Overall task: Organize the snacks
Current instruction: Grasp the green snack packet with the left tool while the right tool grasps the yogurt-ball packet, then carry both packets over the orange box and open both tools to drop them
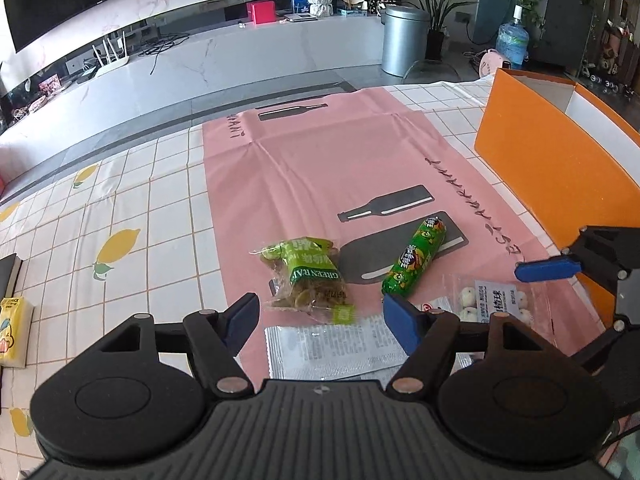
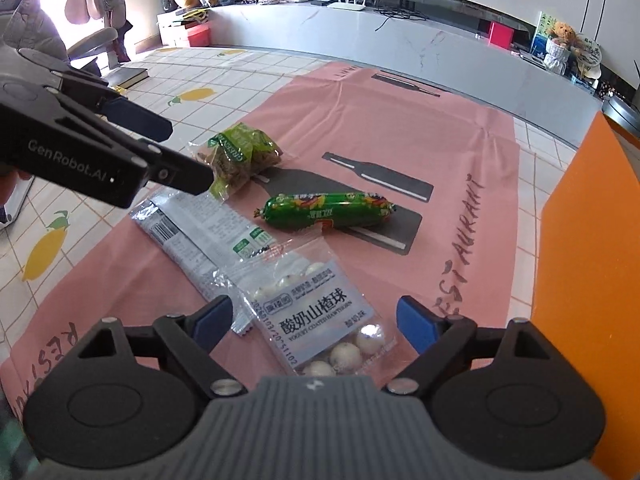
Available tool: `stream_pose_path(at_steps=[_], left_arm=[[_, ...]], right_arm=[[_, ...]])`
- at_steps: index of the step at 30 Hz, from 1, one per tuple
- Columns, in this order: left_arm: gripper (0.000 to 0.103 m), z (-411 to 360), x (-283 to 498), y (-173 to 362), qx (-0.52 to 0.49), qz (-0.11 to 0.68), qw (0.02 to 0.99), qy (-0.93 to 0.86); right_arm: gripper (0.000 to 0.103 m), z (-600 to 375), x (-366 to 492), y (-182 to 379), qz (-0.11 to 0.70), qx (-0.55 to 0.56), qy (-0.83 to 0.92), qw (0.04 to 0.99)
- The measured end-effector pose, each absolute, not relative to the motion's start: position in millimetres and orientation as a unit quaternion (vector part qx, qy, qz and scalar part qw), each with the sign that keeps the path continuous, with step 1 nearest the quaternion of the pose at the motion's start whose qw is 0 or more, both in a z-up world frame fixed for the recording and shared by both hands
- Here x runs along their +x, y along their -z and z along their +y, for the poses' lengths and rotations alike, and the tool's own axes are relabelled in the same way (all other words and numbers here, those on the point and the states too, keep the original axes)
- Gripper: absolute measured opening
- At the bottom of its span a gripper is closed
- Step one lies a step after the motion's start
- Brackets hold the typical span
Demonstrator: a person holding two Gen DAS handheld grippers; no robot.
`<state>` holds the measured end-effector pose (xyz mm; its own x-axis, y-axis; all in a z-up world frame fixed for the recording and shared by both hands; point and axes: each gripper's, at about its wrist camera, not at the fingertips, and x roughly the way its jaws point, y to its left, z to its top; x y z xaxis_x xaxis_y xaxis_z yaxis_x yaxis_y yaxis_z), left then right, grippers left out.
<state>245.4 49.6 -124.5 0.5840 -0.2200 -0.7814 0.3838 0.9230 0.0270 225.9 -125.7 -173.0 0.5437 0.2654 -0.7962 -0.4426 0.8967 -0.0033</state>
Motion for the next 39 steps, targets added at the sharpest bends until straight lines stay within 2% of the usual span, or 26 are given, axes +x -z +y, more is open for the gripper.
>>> stream_pose_path(at_steps=[5,8,12,16,17,20,21,23,30,39], left_arm=[[0.084,47,257,128,0.09,0.424,0.887,0.16],[0.084,44,263,133,0.091,0.429,0.887,0.143],[0.083,41,271,139,0.087,0.44,0.887,0.111],[0.079,40,278,144,0.075,0.446,0.887,0.097],[0.077,39,279,145,0.074,0.447,0.887,0.093],[0.061,39,279,148,0.065,0.446,0.888,0.096],[0.052,38,279,148,0.062,0.445,0.888,0.1],[0.044,37,277,148,0.062,0.444,0.887,0.106],[0.038,35,272,145,0.065,0.436,0.892,0.102],[0.037,48,248,112,0.03,0.422,0.9,0.103]], right_arm=[[0.065,-130,214,165,0.458,-0.075,-0.174,0.868],[0.066,-136,215,164,0.465,-0.04,-0.164,0.869],[0.069,-132,220,167,0.452,-0.048,-0.171,0.874],[0.067,-125,227,171,0.449,-0.055,-0.17,0.875],[0.062,-125,227,172,0.453,-0.05,-0.166,0.875],[0.061,-127,226,172,0.454,-0.035,-0.143,0.879],[0.06,-129,225,172,0.456,-0.03,-0.134,0.88],[0.06,-130,224,172,0.46,-0.02,-0.117,0.88],[0.058,-132,223,169,0.474,-0.002,-0.09,0.876],[0.057,-138,207,153,0.464,0.007,-0.071,0.883]])
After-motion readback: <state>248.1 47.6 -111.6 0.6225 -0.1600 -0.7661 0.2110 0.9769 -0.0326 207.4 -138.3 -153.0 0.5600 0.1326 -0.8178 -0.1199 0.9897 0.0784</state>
